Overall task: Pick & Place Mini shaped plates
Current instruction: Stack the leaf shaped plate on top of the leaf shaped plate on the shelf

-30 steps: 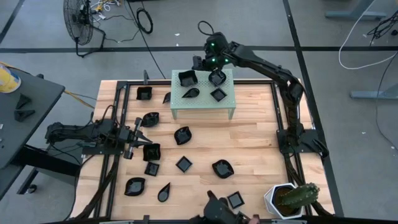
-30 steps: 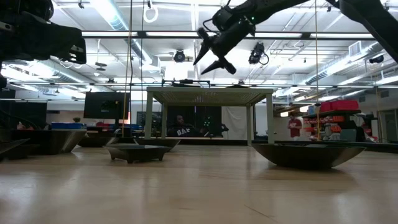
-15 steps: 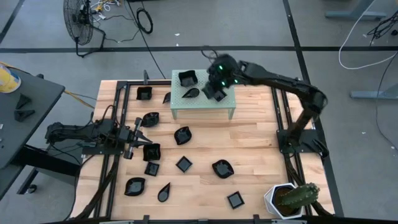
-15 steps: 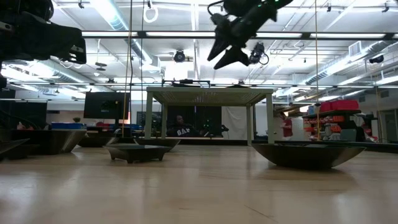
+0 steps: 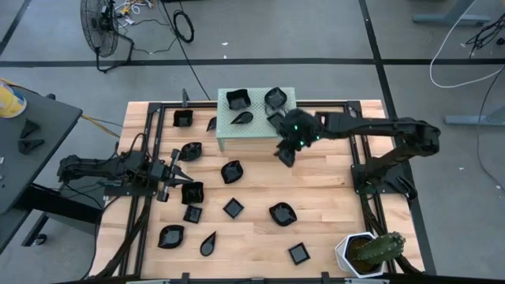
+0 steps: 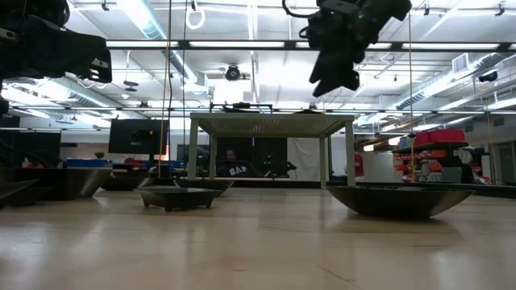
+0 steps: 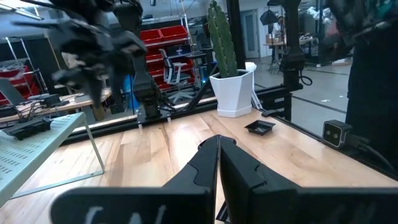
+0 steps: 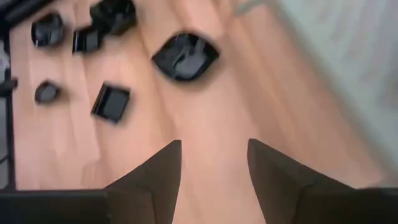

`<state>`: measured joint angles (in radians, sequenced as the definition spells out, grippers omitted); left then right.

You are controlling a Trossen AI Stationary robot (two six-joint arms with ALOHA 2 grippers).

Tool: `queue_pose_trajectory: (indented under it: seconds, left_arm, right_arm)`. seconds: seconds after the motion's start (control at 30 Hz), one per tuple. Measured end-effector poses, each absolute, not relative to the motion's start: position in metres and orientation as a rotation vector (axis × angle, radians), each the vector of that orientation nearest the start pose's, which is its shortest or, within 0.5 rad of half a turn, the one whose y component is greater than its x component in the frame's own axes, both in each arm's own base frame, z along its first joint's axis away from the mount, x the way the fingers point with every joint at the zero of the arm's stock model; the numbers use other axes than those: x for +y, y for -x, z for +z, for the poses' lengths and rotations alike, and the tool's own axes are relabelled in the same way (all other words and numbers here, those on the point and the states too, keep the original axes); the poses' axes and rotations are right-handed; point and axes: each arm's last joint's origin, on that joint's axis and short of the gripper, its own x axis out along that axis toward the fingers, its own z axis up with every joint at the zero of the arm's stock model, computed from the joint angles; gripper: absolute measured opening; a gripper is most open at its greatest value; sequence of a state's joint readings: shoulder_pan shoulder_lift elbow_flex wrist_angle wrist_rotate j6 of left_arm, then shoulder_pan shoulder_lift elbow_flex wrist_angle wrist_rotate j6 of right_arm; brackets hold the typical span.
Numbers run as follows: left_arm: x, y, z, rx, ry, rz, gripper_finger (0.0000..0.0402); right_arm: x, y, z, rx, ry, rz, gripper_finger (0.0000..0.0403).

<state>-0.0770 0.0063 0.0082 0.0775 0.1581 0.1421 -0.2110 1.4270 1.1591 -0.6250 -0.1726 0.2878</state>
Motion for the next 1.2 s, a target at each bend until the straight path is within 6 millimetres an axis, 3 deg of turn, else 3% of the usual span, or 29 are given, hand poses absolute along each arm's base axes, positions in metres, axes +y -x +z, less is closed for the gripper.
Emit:
queue_pose_trajectory:
  seconds: [0.13,0.33,0.73,1.2]
  left_arm:
    - [-0.012,-0.096,0.173,-0.096,-0.145,-0.229,0.0023]
    - [-0.012,-0.096,0.173,-0.096,-0.145,-0.229,0.0023]
    - [-0.012,-0.096,0.173,-0.096,-0.145,-0.229,0.0023]
    - [-0.012,-0.096,0.173,-0.095,-0.145,-0.229,0.0023]
  right_arm:
    - [-0.034,-0.289,0.27,0.91,-0.438,-0.174,0.0185]
    - [0.003,-0.288,0.251,0.951,-0.304,-0.182,0.0185]
    - [0.061,-0.283,0.22,1.071,-0.335,0.017,0.0185]
    - [0.087,-0.296,0.162,1.27,-0.327,-0.079,0.0208]
